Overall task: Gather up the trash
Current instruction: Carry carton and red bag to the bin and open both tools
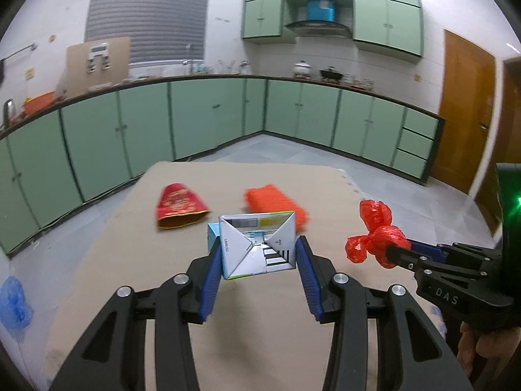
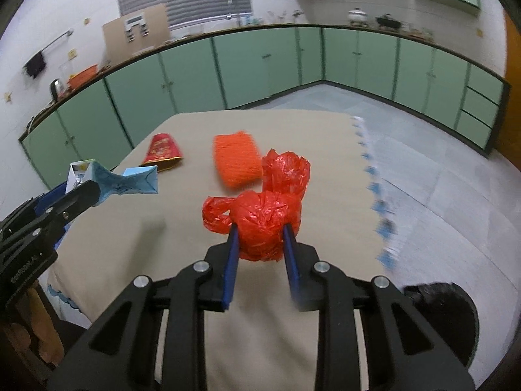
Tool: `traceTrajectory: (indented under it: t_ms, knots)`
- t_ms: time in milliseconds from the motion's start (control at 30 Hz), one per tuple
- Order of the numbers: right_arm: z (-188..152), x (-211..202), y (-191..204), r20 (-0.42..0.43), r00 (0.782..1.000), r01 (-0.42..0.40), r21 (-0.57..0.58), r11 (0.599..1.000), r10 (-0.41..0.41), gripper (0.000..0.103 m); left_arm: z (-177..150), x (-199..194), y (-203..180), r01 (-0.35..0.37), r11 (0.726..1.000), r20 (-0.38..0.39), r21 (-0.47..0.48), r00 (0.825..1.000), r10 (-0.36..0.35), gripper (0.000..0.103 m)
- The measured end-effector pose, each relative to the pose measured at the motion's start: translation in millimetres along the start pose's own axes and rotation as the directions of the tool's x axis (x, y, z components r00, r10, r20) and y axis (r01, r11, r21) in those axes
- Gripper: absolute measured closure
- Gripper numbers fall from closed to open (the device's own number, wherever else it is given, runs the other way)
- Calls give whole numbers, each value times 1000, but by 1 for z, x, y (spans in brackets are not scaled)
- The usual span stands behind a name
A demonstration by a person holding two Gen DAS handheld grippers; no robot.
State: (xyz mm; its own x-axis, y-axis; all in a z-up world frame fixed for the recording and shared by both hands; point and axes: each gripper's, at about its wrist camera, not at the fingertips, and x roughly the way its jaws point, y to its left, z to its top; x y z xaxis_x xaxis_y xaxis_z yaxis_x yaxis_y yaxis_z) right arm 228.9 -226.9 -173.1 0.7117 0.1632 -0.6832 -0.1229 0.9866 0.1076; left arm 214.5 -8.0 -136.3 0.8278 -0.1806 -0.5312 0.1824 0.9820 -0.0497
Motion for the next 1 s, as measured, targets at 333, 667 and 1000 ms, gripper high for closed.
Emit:
traceTrajectory:
  t_ms: [333, 667, 1000]
  knots:
    - [-42, -52, -91, -4, 990, 141, 117, 983, -141, 78, 0, -6, -104, 168, 981, -16, 100, 986, -167, 59]
    - [-96, -89, -184, -54, 965, 263, 262, 929, -258, 78, -8, -2, -221, 344, 914, -67, 214, 939, -337, 59]
    - [-152, -95, -262, -152, 936, 353, 384, 854, -318, 78, -49, 18, -320, 493, 826, -190, 274, 870, -456, 59]
